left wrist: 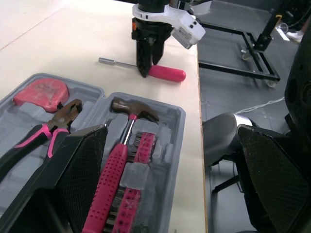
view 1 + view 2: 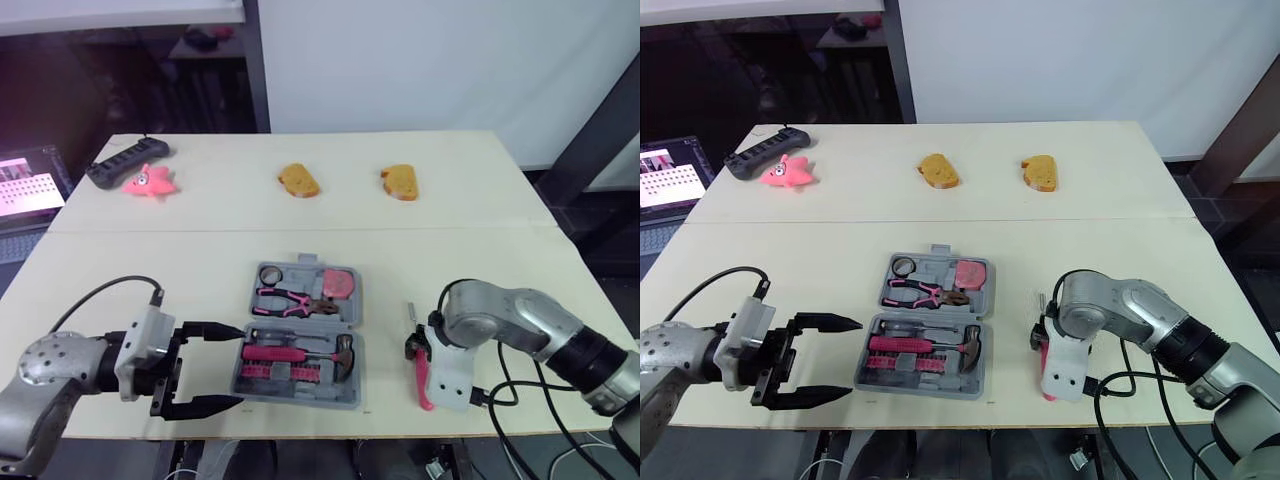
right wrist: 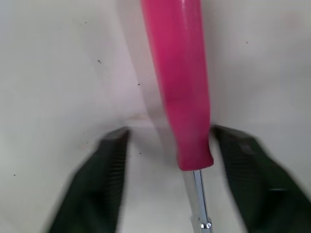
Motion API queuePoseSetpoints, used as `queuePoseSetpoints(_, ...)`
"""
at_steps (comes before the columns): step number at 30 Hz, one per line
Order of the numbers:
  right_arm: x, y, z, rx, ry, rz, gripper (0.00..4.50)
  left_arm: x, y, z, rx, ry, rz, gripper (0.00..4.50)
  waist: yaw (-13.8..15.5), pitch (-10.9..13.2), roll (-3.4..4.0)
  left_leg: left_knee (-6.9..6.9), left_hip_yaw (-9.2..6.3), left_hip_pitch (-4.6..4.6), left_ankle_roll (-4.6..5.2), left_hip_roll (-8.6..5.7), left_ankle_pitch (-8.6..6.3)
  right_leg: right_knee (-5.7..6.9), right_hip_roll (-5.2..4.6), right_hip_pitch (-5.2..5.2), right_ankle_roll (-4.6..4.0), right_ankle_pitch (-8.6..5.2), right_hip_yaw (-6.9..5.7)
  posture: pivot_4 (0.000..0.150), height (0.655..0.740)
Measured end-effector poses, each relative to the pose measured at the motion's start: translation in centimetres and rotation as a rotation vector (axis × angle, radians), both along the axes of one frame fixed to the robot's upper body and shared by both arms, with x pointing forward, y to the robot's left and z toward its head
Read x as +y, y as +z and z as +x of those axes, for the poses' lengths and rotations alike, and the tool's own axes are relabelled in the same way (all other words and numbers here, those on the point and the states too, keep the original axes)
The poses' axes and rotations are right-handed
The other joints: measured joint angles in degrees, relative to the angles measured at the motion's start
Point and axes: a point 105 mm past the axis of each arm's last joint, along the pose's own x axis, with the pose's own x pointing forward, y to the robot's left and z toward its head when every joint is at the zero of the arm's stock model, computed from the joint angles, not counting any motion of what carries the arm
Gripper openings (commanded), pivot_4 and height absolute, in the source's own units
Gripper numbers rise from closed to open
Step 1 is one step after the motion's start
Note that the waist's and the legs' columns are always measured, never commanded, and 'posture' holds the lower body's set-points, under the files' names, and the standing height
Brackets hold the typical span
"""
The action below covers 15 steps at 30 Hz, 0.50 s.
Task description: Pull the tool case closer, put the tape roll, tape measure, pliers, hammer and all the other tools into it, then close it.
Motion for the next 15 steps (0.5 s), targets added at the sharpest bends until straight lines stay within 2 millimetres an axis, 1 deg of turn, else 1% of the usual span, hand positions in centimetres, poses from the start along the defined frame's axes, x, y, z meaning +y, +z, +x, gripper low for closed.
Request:
queuePoseSetpoints(1,0.1,0.0,0.1,-0.002,0.001,0.004,0.67,0.0,0.0,0.0,-0.001,0.002,0.000,4.50,0.0,0.0,-0.03,0.00,0.00,0.02,0.00,0.00,0.00,0.03,0.00,0.00,0.07,0.04,0.00,0.150,0.7400)
queuePoseSetpoints(2,0.2,0.0,0.1,-0.003,0.000,0.007,0.32,0.0,0.0,0.0,-0.001,0.002,0.000,4.50,-0.1,0.0,-0.07,-0.01,0.00,0.05,0.00,0.00,0.00,0.06,0.02,0.00,0.08,0.04,0.00,0.150,0.7400)
queuePoseSetpoints(4,0.5,-0.1,0.2,-0.003,-0.002,0.015,0.31,0.0,0.0,0.1,-0.002,0.003,0.000,4.50,-0.2,-0.1,-0.20,-0.02,-0.01,0.11,0.00,0.01,0.00,0.13,0.04,0.00,0.08,0.04,0.00,0.150,0.7400)
queuePoseSetpoints(6,0.7,0.1,0.4,0.000,-0.045,0.044,0.31,0.1,0.0,0.1,-0.004,0.005,-0.001,4.50,-0.2,0.0,-0.27,-0.01,-0.01,0.14,0.00,0.02,0.00,0.20,0.05,0.00,0.03,0.02,0.02,0.150,0.7400)
queuePoseSetpoints(9,1.7,1.5,0.8,0.013,-0.151,0.177,0.31,0.1,0.2,0.4,-0.020,0.008,-0.006,4.50,0.0,0.1,-0.05,0.00,-0.01,0.10,0.00,0.00,0.00,0.24,0.04,-0.02,0.08,0.04,0.04,0.150,0.7400)
queuePoseSetpoints(10,1.6,2.9,1.1,0.017,-0.240,0.248,0.31,0.2,0.2,0.5,-0.024,0.011,-0.006,4.50,0.1,0.2,0.08,0.01,-0.01,0.05,0.00,-0.02,0.00,0.24,0.01,-0.04,0.09,0.05,0.05,0.150,0.7400)
queuePoseSetpoints(12,0.6,6.1,1.8,0.008,-0.469,0.375,0.31,0.4,0.0,0.6,-0.021,0.018,-0.006,4.50,0.5,0.3,0.16,0.01,-0.04,0.00,0.00,-0.06,0.00,0.24,-0.02,-0.04,0.10,0.06,0.04,0.150,0.7400)
queuePoseSetpoints(13,0.1,7.9,1.7,0.040,-0.663,0.478,0.31,0.5,0.0,0.7,-0.022,0.025,-0.010,4.50,0.9,0.3,0.15,0.00,-0.12,-0.03,0.01,-0.06,0.00,0.23,0.00,-0.05,0.10,0.06,0.00,0.150,0.7400)
queuePoseSetpoints(14,0.0,9.2,1.6,0.071,-0.786,0.551,0.31,0.6,-0.1,0.8,-0.017,0.033,-0.010,4.50,1.3,0.3,0.14,0.00,-0.15,-0.01,0.03,-0.05,-0.02,0.24,0.03,-0.05,0.10,0.06,-0.02,0.150,0.7400)
queuePoseSetpoints(15,0.2,10.4,1.0,0.141,-0.959,0.646,0.31,0.7,-0.1,1.0,-0.018,0.038,-0.012,4.50,1.4,0.3,0.15,-0.01,-0.18,-0.01,0.04,-0.04,-0.02,0.24,0.06,-0.07,0.10,0.06,-0.04,0.150,0.7400)
